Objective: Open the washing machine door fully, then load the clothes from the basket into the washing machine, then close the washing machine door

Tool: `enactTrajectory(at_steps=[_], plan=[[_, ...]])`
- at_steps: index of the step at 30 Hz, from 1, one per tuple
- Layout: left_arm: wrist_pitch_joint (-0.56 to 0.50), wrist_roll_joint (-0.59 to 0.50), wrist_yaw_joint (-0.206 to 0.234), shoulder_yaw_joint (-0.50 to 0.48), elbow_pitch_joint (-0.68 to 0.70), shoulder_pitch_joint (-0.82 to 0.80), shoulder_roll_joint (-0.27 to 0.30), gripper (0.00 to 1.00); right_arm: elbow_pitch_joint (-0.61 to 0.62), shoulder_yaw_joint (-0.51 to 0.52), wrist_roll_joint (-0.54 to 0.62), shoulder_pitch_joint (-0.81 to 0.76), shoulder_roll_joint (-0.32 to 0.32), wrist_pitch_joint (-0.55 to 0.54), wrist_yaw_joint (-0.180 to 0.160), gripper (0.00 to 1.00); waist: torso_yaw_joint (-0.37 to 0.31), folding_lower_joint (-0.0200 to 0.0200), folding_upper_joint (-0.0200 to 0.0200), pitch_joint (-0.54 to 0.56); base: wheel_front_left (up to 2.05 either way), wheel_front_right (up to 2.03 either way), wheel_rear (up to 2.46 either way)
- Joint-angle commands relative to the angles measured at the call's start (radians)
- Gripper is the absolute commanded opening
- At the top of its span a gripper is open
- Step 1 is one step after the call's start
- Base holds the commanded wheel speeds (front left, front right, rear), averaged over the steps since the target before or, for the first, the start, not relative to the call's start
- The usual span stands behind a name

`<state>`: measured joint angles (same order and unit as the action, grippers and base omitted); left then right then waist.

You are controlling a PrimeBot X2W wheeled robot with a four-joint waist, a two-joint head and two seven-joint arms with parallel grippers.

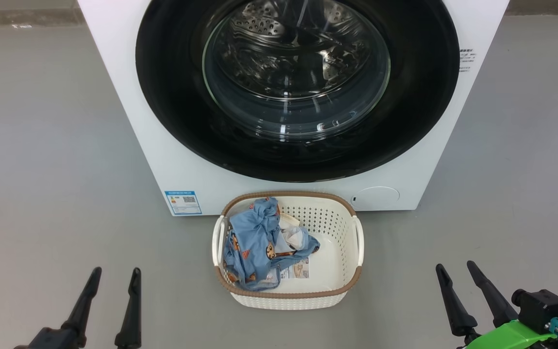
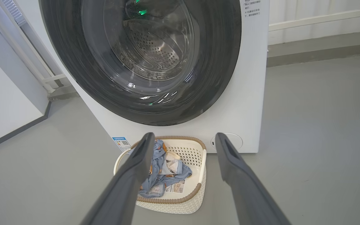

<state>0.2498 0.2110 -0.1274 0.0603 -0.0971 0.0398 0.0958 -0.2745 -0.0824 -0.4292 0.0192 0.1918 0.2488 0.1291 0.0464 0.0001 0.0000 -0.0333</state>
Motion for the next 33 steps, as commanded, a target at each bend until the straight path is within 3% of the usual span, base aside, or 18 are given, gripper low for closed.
enactTrajectory(at_steps=[1, 19, 33], plan=[[0.012, -0.007, -0.003, -0.038, 0.024, -0.011, 0.02, 1.0, 0.026, -0.015, 0.012, -0.004, 0.013, 0.013, 0.002, 1.0, -0.001, 0.0, 0.0, 0.0, 0.0, 0.0, 0.0], [0.012, -0.068, -0.003, -0.056, -0.007, -0.013, 0.02, 1.0, 0.033, 0.003, 0.016, -0.012, 0.005, 0.013, 0.002, 1.0, -0.007, 0.0, 0.0, 0.009, 0.09, 0.09, -0.17], [0.012, -0.074, -0.003, -0.059, -0.003, -0.013, 0.016, 1.0, 0.032, 0.001, 0.019, -0.01, 0.003, 0.013, 0.002, 1.0, -0.009, 0.0, 0.0, 0.006, 0.93, 0.93, -1.87]])
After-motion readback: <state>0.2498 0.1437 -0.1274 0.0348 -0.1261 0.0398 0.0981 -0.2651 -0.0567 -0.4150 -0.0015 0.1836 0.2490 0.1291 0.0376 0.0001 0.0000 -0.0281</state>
